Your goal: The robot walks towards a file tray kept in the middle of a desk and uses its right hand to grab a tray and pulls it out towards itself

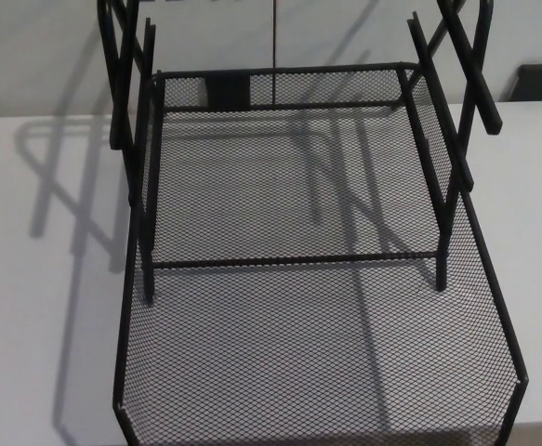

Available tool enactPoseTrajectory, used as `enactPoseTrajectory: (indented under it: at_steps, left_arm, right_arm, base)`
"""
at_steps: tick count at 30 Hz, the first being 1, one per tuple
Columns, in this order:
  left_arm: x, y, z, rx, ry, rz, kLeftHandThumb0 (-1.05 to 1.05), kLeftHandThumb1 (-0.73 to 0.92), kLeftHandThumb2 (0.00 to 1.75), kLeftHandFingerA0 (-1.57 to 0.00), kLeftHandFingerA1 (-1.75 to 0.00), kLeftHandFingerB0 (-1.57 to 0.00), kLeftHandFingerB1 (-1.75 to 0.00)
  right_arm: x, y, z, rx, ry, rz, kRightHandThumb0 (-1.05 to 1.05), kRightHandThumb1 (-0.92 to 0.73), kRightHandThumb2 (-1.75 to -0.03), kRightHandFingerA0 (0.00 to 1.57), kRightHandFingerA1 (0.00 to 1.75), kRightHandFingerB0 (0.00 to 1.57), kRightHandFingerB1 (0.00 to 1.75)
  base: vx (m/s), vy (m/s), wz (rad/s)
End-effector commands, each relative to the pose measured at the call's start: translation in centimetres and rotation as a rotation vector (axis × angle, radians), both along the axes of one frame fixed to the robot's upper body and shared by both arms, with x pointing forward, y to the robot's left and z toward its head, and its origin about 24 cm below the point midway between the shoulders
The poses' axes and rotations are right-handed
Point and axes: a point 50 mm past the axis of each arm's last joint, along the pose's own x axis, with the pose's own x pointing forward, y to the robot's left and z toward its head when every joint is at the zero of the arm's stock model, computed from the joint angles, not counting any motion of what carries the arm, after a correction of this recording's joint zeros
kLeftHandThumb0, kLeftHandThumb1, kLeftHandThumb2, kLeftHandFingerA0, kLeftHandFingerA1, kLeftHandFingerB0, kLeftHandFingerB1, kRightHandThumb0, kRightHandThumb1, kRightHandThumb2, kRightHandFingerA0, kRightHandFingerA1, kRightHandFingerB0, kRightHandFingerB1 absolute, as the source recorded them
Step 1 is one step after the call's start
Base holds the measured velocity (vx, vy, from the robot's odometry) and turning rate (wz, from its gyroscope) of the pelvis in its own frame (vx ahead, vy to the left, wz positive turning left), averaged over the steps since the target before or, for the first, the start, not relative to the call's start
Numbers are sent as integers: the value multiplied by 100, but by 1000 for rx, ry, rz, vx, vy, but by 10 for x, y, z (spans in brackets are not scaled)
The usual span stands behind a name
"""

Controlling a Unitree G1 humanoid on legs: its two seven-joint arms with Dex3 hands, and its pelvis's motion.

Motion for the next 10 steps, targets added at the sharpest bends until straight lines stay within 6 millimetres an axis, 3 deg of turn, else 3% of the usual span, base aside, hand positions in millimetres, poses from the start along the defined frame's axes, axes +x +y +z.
enactPoseTrajectory:
  at_steps: [1, 3, 4, 7, 8, 9, 10]
  left_arm:
    - [6, 6, 7, 13, -30, -11, -28, 74, 70, -16, -52, -16, -45]
    - [4, 6, 6, 10, -30, -8, -28, 74, 70, -16, -52, -16, -45]
    - [4, 6, 7, 1, -32, -9, -27, 75, 69, -15, -52, -15, -46]
    - [6, 3, 5, 20, -22, -25, -29, 73, 71, -15, -51, -17, -46]
    - [5, 2, 4, 17, -20, -29, -29, 73, 71, -15, -51, -17, -46]
    - [7, 1, 4, 15, -20, -26, -29, 73, 71, -17, -52, -18, -46]
    - [7, 1, 4, 15, -20, -26, -29, 73, 71, -17, -52, -18, -46]
  right_arm:
    - [26, 2, 8, -15, -98, -17, -62, -62, -58, 50, 59, 39, 46]
    - [28, 3, 9, -7, -110, -22, -62, -62, -58, 50, 59, 39, 46]
    - [38, 7, 12, -16, -143, -9, -62, -48, -90, 44, 64, 33, 56]
    - [53, 17, 16, -25, -211, -24, -68, -50, -92, 38, 60, 33, 57]
    - [51, 15, 16, -29, -210, -26, -68, -50, -92, 38, 60, 33, 57]
    - [46, 14, 15, -40, -218, -40, -67, -67, -60, 35, 51, 34, 46]
    - [46, 14, 15, -40, -218, -40, -67, -67, -60, 35, 51, 34, 46]
  base:
    - [0, 0, 0]
    - [0, 0, 0]
    - [0, 0, 0]
    - [0, 0, 0]
    - [0, 0, 0]
    - [0, 0, 0]
    - [0, 0, 0]
